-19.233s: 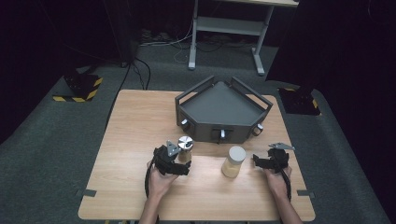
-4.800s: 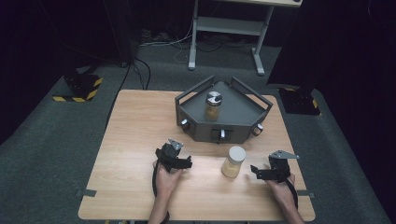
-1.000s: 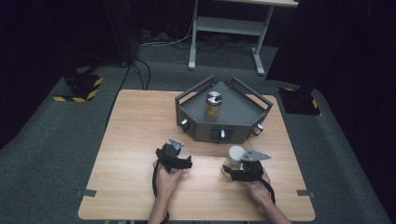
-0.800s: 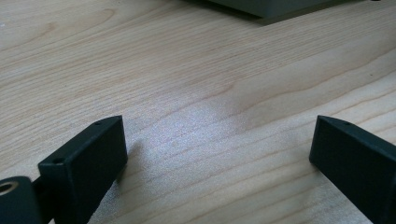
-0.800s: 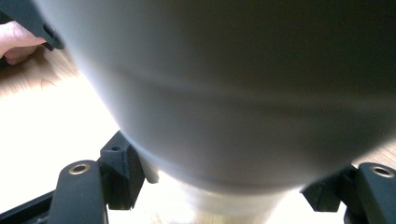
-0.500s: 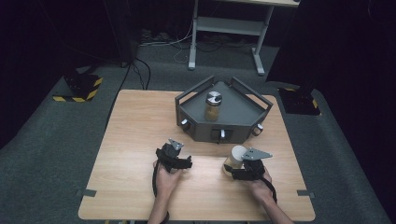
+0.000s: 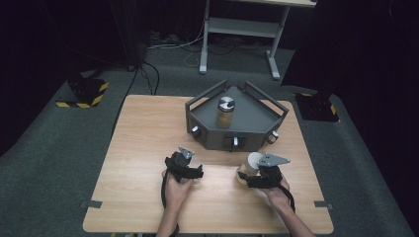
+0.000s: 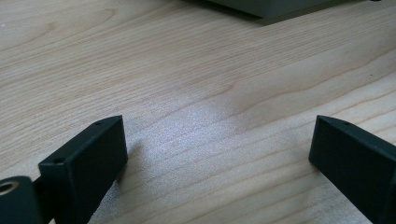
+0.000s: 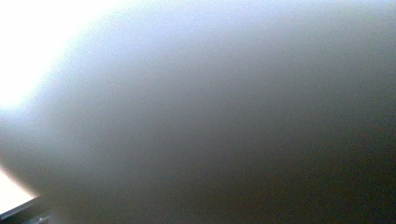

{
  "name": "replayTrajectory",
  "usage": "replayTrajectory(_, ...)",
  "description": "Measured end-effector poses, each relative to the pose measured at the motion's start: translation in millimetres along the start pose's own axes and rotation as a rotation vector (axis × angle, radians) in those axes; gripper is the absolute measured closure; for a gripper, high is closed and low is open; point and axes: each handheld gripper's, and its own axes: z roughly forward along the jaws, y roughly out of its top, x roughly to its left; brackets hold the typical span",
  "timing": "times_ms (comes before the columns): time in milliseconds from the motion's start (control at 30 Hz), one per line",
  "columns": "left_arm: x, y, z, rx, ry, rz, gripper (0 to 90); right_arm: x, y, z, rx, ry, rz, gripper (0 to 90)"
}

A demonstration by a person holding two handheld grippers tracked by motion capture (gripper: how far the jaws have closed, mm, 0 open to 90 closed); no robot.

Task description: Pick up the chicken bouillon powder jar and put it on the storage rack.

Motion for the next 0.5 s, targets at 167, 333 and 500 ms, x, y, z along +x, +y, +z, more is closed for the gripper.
replayTrajectory(167, 0.0, 0.0, 0.0, 0.000, 0.000, 0.000, 4.3, -3.7, 6.5, -4.9, -0.001, 0.007, 0.006, 29.2)
replayTrajectory(333, 0.0, 0.0, 0.0, 0.000, 0.000, 0.000, 4.3, -6.4, 14.7, -11.5, -0.007, 0.008, -0.002, 29.3)
replayTrajectory(500, 0.1, 0.0, 0.0, 0.000, 0.000, 0.000, 4.3, -11.5, 23.4, -19.3, -0.023, 0.017, -0.002, 29.5)
